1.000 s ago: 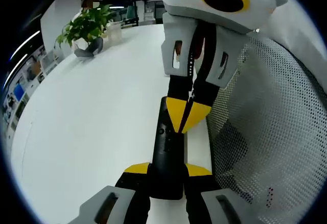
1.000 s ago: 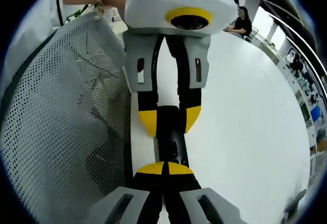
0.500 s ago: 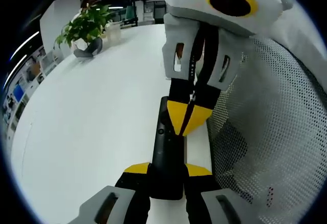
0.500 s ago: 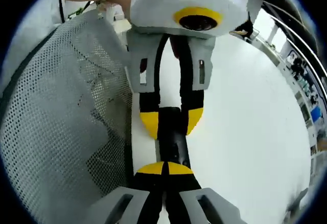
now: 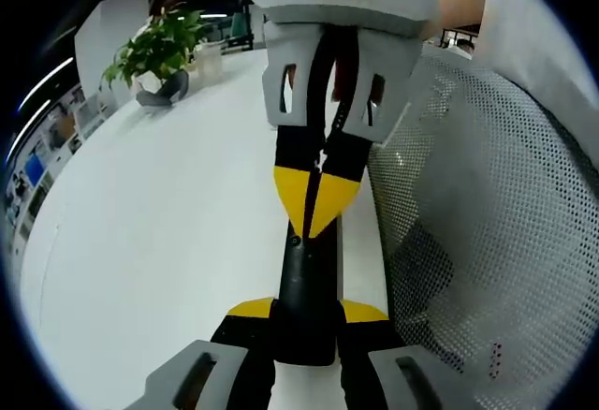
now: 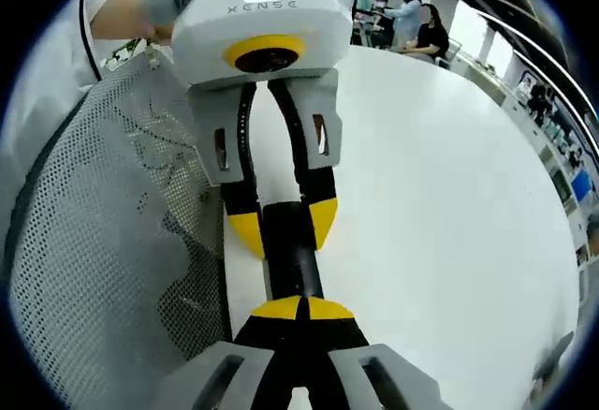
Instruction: Press the specified remote control buttons in sequence, fully releasing each button before pressing the next.
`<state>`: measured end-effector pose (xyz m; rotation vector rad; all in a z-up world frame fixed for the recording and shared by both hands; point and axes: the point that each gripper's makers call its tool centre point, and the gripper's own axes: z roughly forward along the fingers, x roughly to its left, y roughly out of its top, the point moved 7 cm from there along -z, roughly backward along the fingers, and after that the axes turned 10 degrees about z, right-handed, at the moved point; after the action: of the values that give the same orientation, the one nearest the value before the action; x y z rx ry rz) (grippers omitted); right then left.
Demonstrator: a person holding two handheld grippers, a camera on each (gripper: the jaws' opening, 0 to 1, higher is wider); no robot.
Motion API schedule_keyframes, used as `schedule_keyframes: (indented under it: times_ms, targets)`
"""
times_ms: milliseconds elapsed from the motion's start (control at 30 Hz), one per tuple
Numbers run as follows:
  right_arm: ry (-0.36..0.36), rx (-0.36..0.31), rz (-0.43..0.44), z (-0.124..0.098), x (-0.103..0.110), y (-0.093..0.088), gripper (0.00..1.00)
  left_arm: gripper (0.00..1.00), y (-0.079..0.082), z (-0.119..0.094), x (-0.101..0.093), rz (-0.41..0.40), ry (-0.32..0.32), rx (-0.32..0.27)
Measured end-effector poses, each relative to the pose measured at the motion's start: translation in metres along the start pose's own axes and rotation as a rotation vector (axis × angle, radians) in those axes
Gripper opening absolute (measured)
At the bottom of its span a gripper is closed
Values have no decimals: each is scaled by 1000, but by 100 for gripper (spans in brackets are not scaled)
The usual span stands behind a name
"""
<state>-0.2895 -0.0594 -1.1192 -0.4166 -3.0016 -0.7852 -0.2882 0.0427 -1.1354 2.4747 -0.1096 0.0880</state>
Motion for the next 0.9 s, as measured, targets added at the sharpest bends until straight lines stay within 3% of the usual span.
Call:
schedule_keyframes:
  times_ms: [467, 767, 900]
  targets:
    - [-42, 27, -81, 4, 4, 0, 0, 24, -1, 0, 0, -3, 2, -5]
    - [3, 3, 14, 3, -2, 1, 0, 24, -1, 0, 0, -2, 1, -4]
    - [-21, 1, 19, 0, -7, -2, 0, 24, -1, 0, -1, -8, 7, -8]
